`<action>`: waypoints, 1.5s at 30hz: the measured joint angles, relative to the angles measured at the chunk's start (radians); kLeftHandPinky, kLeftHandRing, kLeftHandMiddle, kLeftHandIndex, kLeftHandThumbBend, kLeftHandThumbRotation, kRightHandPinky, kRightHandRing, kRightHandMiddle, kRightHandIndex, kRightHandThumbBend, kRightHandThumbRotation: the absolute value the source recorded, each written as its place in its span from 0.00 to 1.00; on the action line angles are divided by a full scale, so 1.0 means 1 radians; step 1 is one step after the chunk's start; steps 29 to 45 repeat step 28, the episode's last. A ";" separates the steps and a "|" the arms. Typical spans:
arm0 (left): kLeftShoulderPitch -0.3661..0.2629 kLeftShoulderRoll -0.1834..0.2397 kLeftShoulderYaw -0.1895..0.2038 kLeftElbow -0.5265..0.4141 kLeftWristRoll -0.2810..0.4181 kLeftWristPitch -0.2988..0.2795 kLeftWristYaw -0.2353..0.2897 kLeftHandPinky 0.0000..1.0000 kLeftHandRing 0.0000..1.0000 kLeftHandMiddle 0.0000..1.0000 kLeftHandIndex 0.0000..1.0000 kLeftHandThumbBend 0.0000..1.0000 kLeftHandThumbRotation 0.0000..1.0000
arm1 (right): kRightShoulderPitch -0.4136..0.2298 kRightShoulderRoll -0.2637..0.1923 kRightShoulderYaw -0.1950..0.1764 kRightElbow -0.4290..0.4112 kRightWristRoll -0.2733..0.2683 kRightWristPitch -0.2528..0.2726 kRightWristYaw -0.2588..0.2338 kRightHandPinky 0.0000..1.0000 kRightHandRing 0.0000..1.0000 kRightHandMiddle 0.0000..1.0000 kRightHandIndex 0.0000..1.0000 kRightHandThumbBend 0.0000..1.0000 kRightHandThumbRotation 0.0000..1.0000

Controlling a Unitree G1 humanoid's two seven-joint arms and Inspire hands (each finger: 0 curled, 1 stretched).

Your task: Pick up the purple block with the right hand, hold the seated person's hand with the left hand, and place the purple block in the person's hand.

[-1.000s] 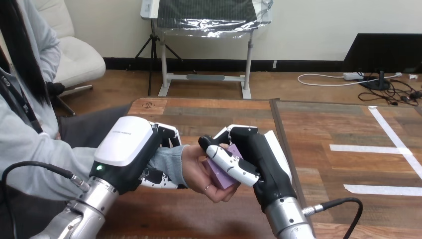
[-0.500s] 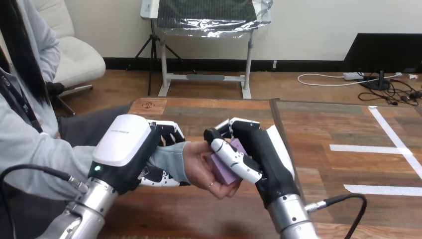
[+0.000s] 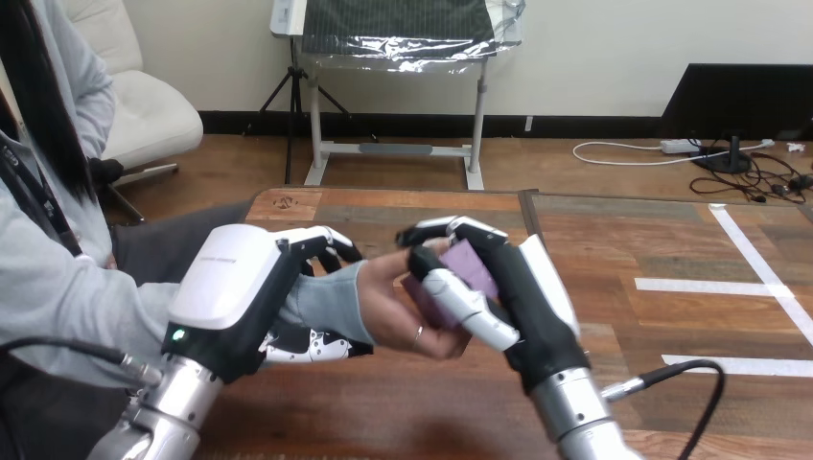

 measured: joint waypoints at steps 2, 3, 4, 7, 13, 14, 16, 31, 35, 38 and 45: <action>0.011 -0.001 0.004 -0.013 -0.004 0.003 0.000 0.69 0.69 0.71 0.75 0.85 0.42 | -0.003 -0.006 -0.006 0.002 0.001 -0.001 0.002 0.73 0.73 0.74 0.78 0.90 0.89; 0.018 -0.002 0.007 -0.021 -0.007 0.004 0.000 0.70 0.70 0.72 0.76 0.86 0.43 | -0.005 -0.009 -0.010 0.003 0.002 -0.001 0.002 0.74 0.74 0.74 0.79 0.90 0.89; 0.024 -0.003 0.011 -0.028 -0.012 0.004 0.000 0.72 0.72 0.74 0.77 0.86 0.44 | -0.006 -0.012 -0.014 0.004 0.003 -0.002 0.003 0.74 0.75 0.75 0.80 0.92 0.90; 0.043 -0.008 0.022 -0.049 -0.023 0.002 0.001 0.75 0.76 0.77 0.80 0.87 0.47 | -0.011 -0.024 -0.024 0.010 0.007 -0.006 0.004 0.75 0.78 0.78 0.83 0.95 0.90; 0.071 -0.016 0.044 -0.072 -0.063 -0.034 0.008 0.80 0.83 0.84 0.85 0.93 0.54 | -0.022 -0.042 -0.045 0.040 0.014 -0.045 0.004 0.77 0.81 0.82 0.86 0.99 0.91; 0.076 -0.017 0.048 -0.075 -0.070 -0.041 0.008 0.81 0.84 0.85 0.86 0.94 0.55 | -0.025 -0.045 -0.048 0.047 0.015 -0.053 0.004 0.77 0.82 0.82 0.87 0.99 0.91; 0.084 -0.021 0.056 -0.082 -0.088 -0.057 0.011 0.82 0.86 0.87 0.88 0.96 0.57 | -0.031 -0.050 -0.056 0.062 0.017 -0.070 0.004 0.78 0.83 0.83 0.88 1.00 0.92; 0.115 -0.049 0.112 -0.101 -0.189 -0.185 0.039 0.84 0.90 0.91 0.94 1.00 0.70 | -0.073 -0.081 -0.095 0.141 0.044 -0.180 0.003 0.82 0.86 0.86 0.91 1.00 0.96; 0.115 -0.049 0.112 -0.101 -0.189 -0.185 0.039 0.84 0.90 0.91 0.94 1.00 0.70 | -0.073 -0.081 -0.095 0.141 0.044 -0.180 0.003 0.82 0.86 0.86 0.91 1.00 0.96; 0.115 -0.049 0.112 -0.101 -0.189 -0.185 0.039 0.84 0.90 0.91 0.94 1.00 0.70 | -0.073 -0.081 -0.095 0.141 0.044 -0.180 0.003 0.82 0.86 0.86 0.91 1.00 0.96; 0.115 -0.049 0.112 -0.101 -0.189 -0.185 0.039 0.84 0.90 0.91 0.94 1.00 0.70 | -0.073 -0.081 -0.095 0.141 0.044 -0.180 0.003 0.82 0.86 0.86 0.91 1.00 0.96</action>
